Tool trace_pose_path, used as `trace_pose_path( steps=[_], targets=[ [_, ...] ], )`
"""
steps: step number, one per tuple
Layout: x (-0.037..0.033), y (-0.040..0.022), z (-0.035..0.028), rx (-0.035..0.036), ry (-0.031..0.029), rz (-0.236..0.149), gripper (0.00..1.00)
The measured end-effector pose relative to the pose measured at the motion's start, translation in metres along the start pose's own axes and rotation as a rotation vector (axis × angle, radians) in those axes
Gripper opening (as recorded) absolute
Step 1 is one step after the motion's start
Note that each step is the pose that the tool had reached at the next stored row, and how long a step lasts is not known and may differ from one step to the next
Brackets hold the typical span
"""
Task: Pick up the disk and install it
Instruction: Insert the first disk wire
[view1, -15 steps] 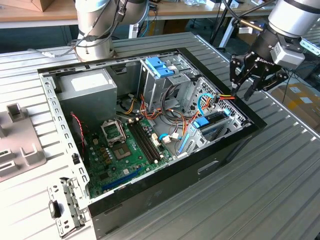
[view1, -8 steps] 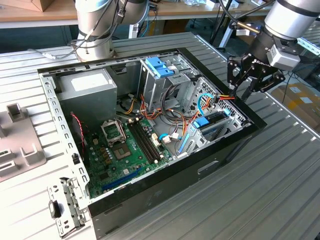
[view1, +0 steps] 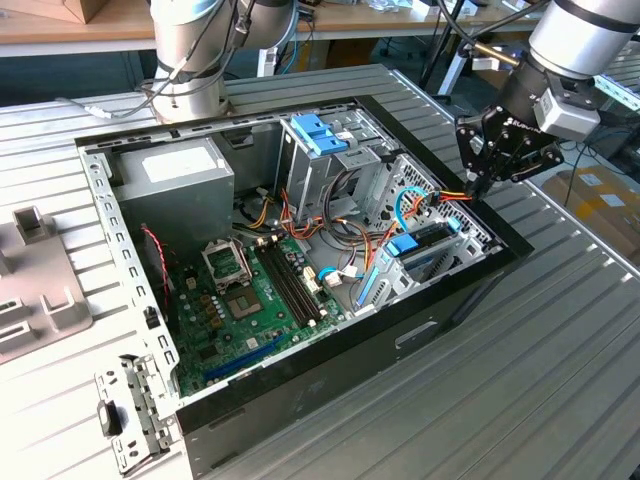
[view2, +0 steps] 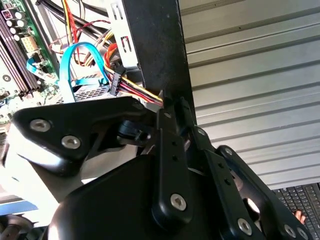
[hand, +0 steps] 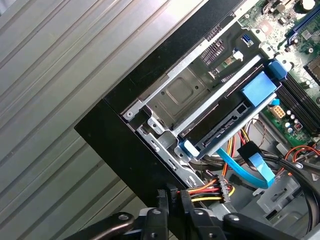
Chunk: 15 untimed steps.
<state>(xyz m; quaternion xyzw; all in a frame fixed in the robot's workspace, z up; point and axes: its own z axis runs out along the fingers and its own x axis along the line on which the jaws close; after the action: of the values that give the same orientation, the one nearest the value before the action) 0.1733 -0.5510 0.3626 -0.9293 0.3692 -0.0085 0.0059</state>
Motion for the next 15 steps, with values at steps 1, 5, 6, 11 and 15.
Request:
trace_pose_path(
  steps=[1,5,6,11,15],
  targets=[
    [0.0000,0.0000,0.0001,0.0000,-0.0003,0.000,0.19],
    [0.0000,0.0000,0.0004,0.0002,-0.0004,0.000,0.19],
    [0.0000,0.0000,0.0004,0.0002,-0.0004,0.000,0.19],
    [-0.0037,-0.0034,-0.0068,0.0002,-0.0001,0.000,0.17],
    [-0.0094,-0.0055,-0.0110,0.0005,0.0003,0.000,0.17]
  ],
)
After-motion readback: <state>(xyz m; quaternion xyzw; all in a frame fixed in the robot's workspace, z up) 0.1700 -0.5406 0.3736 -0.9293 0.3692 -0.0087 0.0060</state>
